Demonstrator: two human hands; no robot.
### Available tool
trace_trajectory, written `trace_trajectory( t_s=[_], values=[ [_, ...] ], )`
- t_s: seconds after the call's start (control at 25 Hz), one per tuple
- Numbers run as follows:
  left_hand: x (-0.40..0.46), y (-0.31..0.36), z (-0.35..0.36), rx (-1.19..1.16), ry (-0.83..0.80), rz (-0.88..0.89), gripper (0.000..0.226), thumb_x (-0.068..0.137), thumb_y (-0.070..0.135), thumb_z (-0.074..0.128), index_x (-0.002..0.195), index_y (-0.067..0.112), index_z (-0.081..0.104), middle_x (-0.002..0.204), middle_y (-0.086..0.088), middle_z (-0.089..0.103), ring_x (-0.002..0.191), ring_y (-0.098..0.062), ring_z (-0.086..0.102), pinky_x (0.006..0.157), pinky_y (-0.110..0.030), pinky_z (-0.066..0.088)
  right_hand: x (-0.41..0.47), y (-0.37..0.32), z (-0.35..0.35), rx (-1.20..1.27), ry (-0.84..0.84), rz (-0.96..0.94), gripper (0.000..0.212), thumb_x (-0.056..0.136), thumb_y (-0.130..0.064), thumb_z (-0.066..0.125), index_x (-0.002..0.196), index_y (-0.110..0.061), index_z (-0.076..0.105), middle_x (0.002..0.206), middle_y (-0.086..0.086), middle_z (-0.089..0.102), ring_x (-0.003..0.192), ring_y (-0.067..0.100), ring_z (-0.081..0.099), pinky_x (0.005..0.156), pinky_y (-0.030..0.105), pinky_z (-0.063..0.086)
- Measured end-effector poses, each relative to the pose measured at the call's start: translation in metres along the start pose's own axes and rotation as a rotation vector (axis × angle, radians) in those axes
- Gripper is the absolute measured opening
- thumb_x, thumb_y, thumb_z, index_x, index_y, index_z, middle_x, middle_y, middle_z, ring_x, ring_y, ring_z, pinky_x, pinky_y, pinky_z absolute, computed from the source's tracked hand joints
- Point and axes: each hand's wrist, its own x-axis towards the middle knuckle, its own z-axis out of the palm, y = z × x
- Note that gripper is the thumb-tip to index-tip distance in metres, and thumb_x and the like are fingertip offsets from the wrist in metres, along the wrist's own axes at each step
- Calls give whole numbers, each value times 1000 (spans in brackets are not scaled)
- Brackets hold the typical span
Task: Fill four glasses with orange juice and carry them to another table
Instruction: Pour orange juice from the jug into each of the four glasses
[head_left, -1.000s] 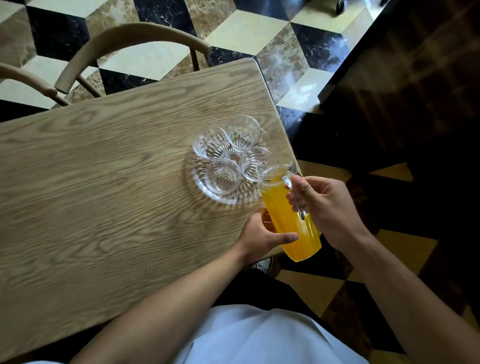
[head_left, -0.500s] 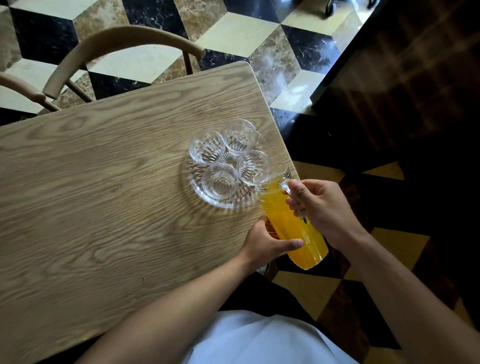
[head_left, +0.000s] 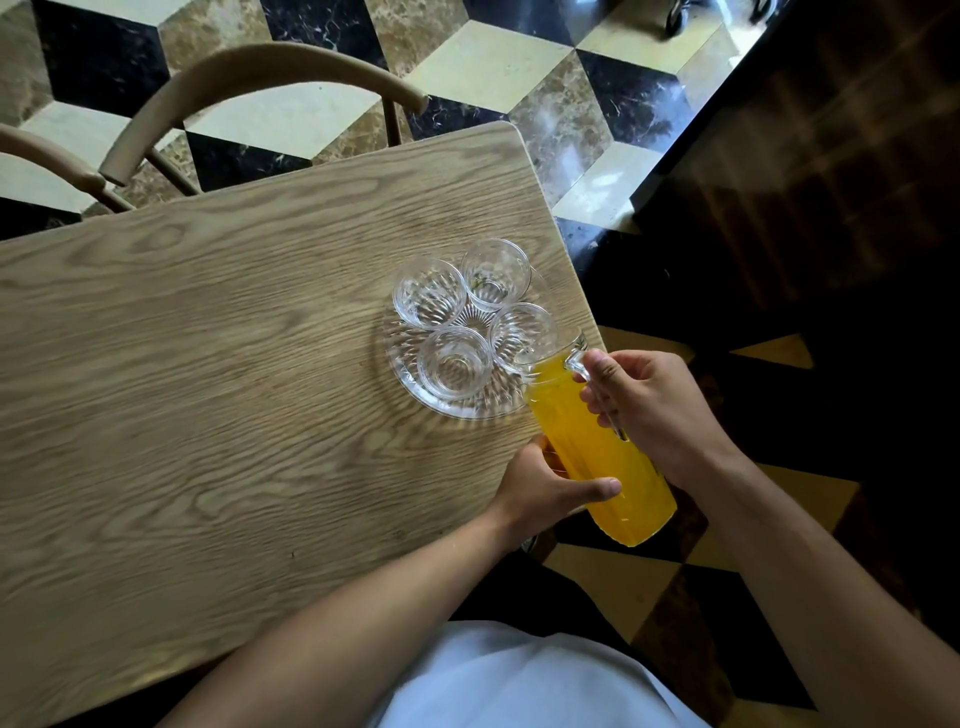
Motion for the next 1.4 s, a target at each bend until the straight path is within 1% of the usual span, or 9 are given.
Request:
trace_trajectory(
  t_s=[0.08, 0.2, 0.28, 0.48, 0.76, 0.92, 1.04, 1.32, 1.4],
  values=[
    [1, 3, -1, -21, -17, -1, 73, 62, 30, 100, 125, 14, 67, 112, -4, 83, 103, -23, 80, 87, -39, 65, 3, -3, 0, -10, -5, 5, 36, 101, -37, 57, 87, -8, 74, 73, 5, 71, 65, 15, 64, 62, 30, 55],
    [3, 5, -1, -44, -36, 5, 75, 64, 28, 99, 128, 7, 66, 116, -12, 80, 108, -32, 78, 95, -51, 63, 7, -6, 0, -42, -5, 7, 34, 101, -38, 57, 83, -15, 73, 72, 2, 72, 64, 12, 66, 59, 26, 55],
    [3, 5, -1, -52, -39, 8, 75, 65, 28, 99, 128, 6, 66, 116, -15, 80, 107, -33, 77, 96, -52, 62, 9, -6, 1, -58, -3, 10, 33, 101, -39, 57, 81, -18, 73, 72, 1, 72, 64, 11, 66, 59, 25, 56],
    [2, 7, 2, -67, -55, -3, 69, 67, 26, 98, 126, 6, 68, 116, -14, 80, 105, -29, 78, 92, -46, 63, 11, -8, 0, -85, -10, 20, 35, 102, -40, 56, 82, -16, 73, 75, 4, 73, 68, 16, 68, 63, 31, 58],
    [4, 13, 7, -86, -55, 7, 53, 70, 18, 96, 117, 11, 73, 116, -17, 80, 103, -29, 77, 97, -50, 62, 17, -14, -3, -132, -23, 28, 41, 102, -38, 56, 87, -6, 75, 80, 12, 75, 80, 35, 73, 73, 47, 61],
    [6, 12, 9, -77, -54, 0, 56, 71, 20, 96, 119, 5, 72, 116, -21, 79, 109, -39, 76, 99, -56, 60, 20, -17, -4, -145, -35, 29, 39, 102, -38, 56, 86, -8, 75, 79, 11, 74, 74, 29, 70, 72, 46, 61],
    [6, 12, 11, -63, -55, -10, 58, 71, 25, 97, 115, -3, 70, 113, -36, 72, 94, -30, 68, 90, -53, 57, 21, -18, -5, -167, -41, 28, 39, 102, -38, 55, 86, -9, 75, 79, 9, 74, 73, 25, 70, 71, 43, 61],
    [4, 14, 13, -58, -65, -17, 63, 71, 31, 97, 115, -3, 68, 106, -31, 74, 92, -27, 64, 86, -53, 56, 24, -20, -7, -183, -44, 19, 42, 103, -38, 56, 88, -3, 75, 80, 15, 74, 70, 24, 68, 70, 45, 61],
    [4, 15, 14, -58, -67, -15, 61, 72, 28, 96, 118, -2, 68, 115, -35, 72, 94, -30, 67, 91, -61, 58, 24, -20, -8, -181, -41, 14, 42, 102, -38, 56, 87, -3, 75, 81, 16, 74, 70, 24, 68, 69, 44, 61]
  ],
)
